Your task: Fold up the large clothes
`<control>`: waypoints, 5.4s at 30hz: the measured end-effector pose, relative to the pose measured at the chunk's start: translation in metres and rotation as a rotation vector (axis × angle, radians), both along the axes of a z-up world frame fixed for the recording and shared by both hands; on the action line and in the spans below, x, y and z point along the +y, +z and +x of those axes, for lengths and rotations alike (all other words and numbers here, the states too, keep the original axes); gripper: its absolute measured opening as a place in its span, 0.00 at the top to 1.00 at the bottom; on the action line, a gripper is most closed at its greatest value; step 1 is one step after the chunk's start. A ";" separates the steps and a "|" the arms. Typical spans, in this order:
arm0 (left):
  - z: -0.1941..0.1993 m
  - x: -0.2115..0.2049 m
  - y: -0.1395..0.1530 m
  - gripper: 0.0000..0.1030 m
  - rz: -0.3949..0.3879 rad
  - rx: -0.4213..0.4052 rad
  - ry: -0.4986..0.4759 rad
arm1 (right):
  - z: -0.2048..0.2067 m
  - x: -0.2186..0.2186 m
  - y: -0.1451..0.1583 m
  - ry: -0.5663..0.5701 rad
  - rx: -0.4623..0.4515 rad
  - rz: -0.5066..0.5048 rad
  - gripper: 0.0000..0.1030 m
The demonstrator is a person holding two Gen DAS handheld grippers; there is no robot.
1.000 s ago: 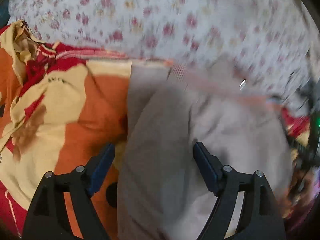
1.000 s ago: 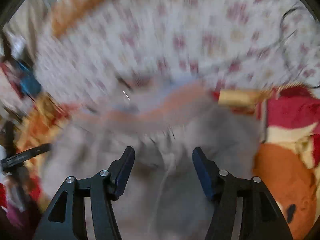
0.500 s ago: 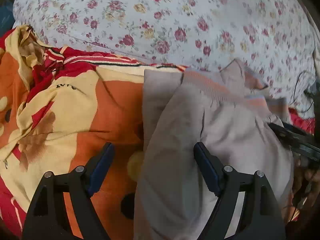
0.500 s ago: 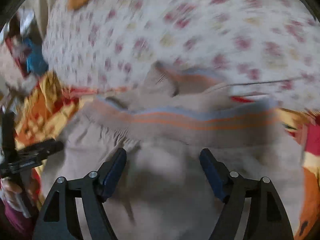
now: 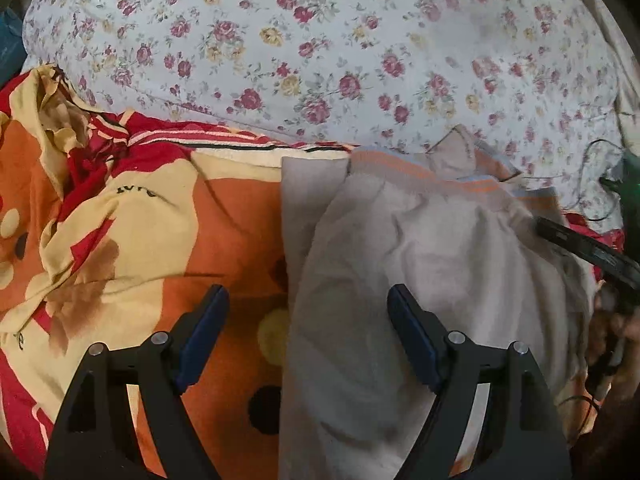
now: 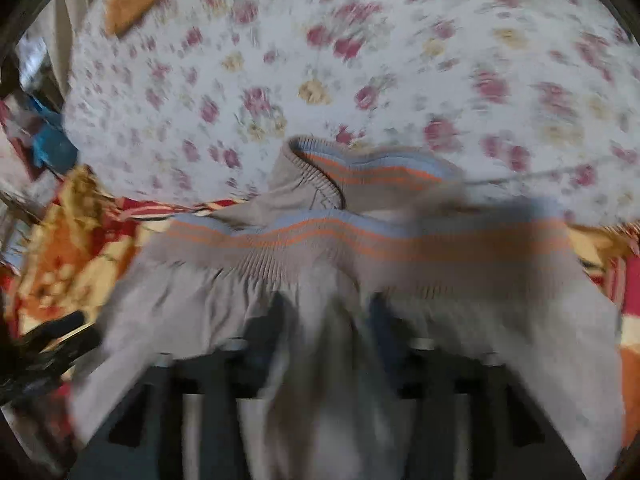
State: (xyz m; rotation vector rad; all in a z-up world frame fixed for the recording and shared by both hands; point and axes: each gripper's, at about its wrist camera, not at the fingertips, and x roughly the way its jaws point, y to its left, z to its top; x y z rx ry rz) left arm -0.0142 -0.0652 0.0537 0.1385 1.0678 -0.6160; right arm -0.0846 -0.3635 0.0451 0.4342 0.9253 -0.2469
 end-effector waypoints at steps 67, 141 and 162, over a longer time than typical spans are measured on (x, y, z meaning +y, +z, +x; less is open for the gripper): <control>-0.032 0.011 -0.022 0.21 0.098 -0.055 0.030 | 0.011 0.068 -0.024 -0.002 0.100 -0.165 0.71; 0.011 -0.008 -0.038 0.52 -0.223 0.213 0.036 | -0.027 0.018 0.014 -0.014 -0.044 0.043 0.40; 0.002 -0.014 -0.026 0.79 -0.221 0.152 -0.002 | -0.021 0.036 0.016 0.030 -0.056 -0.040 0.40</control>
